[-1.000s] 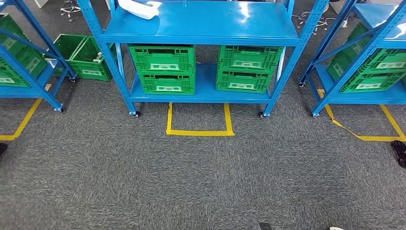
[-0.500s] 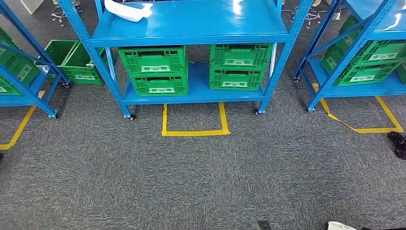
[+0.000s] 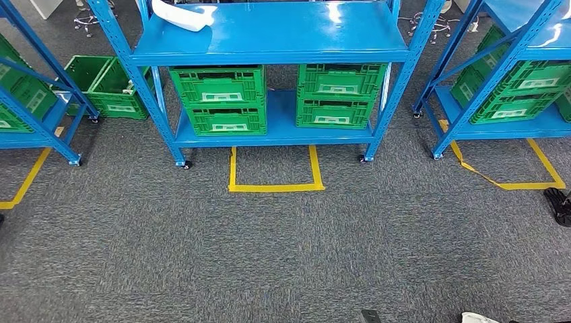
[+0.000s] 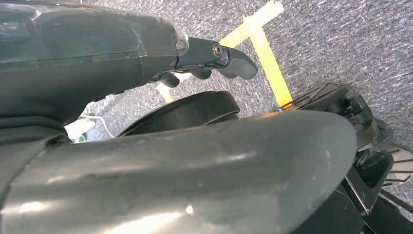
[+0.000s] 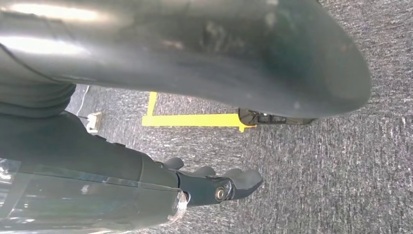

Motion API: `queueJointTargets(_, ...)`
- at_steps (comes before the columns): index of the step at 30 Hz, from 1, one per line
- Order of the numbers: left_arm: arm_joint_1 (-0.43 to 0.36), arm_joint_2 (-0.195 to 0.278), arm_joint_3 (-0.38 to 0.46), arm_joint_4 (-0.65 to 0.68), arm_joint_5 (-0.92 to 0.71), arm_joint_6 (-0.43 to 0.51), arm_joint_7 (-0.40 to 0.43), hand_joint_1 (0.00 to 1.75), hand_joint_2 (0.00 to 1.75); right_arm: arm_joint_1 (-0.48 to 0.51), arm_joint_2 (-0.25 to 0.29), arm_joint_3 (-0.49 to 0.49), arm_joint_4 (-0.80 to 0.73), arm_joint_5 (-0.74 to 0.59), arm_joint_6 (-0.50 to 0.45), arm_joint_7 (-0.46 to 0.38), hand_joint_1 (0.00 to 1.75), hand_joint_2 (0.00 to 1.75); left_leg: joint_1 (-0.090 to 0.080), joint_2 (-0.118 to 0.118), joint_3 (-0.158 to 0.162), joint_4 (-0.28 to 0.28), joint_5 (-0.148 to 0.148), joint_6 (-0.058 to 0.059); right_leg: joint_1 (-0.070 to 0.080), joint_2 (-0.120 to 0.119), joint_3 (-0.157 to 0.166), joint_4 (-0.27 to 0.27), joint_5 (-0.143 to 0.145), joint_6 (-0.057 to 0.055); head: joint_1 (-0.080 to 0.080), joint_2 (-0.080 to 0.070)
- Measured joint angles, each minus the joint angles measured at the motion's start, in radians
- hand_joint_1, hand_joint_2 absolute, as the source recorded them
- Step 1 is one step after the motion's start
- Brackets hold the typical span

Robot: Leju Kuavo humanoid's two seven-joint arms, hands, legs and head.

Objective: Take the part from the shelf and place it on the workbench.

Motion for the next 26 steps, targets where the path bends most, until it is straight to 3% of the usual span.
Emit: queueJointTargets(26,0.003,0.000,0.000,0.003,-0.006,-0.007,-0.003,0.00,0.00,-0.001,0.000,0.018,0.000,-0.010,0.005,-0.014,0.00,0.00,-0.002,0.000,0.002,0.000,-0.001,0.001,-0.002,0.000,0.002,0.000,0.000,0.000,0.000,0.000)
